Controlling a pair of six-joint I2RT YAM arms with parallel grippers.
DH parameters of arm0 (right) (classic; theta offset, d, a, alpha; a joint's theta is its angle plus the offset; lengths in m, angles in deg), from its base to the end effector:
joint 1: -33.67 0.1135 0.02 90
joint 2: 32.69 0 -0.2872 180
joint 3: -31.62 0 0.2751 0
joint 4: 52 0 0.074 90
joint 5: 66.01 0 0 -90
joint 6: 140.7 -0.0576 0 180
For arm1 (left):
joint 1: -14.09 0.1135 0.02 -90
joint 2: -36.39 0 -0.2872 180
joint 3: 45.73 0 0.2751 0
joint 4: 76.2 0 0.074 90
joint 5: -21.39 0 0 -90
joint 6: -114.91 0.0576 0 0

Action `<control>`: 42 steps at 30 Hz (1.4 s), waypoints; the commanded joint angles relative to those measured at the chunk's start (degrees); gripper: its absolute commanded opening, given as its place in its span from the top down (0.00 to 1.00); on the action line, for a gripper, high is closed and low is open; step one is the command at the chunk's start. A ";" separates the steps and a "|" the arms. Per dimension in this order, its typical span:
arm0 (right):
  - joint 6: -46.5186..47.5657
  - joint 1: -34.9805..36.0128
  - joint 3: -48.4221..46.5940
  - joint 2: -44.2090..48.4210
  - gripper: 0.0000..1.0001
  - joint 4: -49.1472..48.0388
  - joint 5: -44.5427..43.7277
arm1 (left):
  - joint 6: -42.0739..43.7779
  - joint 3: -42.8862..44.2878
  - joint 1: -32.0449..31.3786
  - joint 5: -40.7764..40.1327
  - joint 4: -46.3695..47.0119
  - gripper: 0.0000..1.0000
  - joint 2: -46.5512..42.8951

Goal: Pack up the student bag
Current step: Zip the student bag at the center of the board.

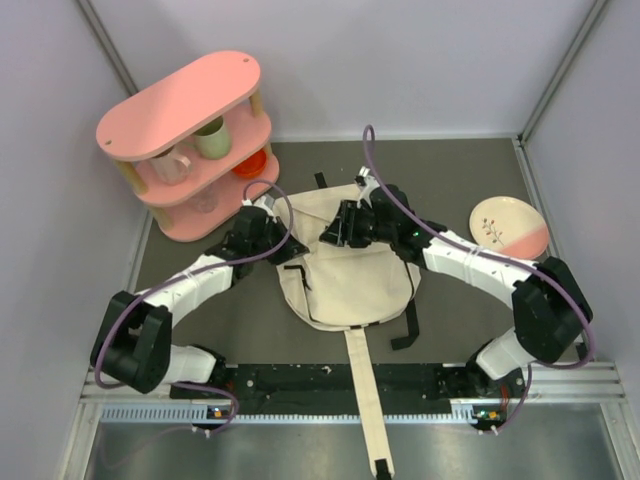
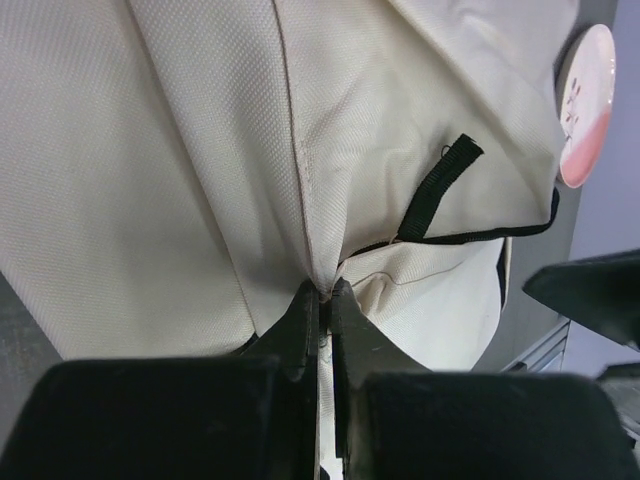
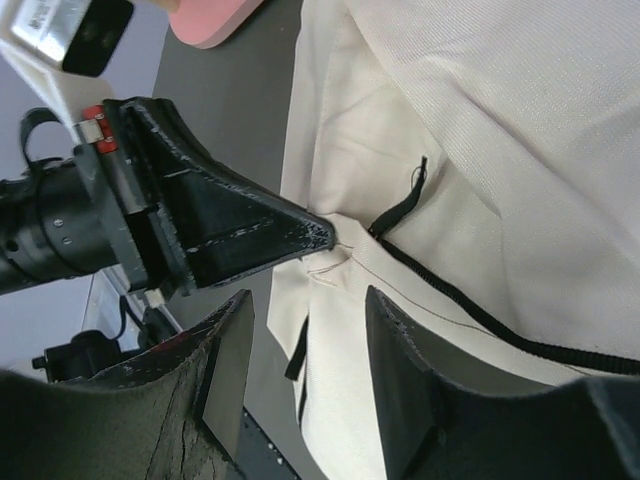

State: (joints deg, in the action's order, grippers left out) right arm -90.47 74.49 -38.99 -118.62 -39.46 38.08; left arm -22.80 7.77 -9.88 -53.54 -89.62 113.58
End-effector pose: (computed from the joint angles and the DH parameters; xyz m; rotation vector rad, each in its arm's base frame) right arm 0.2782 0.2589 0.2666 -0.1866 2.2297 1.0798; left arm 0.2787 -0.1403 0.2048 -0.3348 2.3504 -0.9440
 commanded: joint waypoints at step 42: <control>1.89 1.28 -5.08 -8.37 1.00 -6.27 -5.56 | 4.55 -0.83 -0.38 3.30 1.08 1.00 -8.63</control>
State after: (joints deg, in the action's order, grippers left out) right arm -88.37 74.92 -44.96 -130.12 -41.64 33.38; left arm -19.28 6.81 -9.98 -52.79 -90.36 108.09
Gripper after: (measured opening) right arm 0.003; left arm 0.026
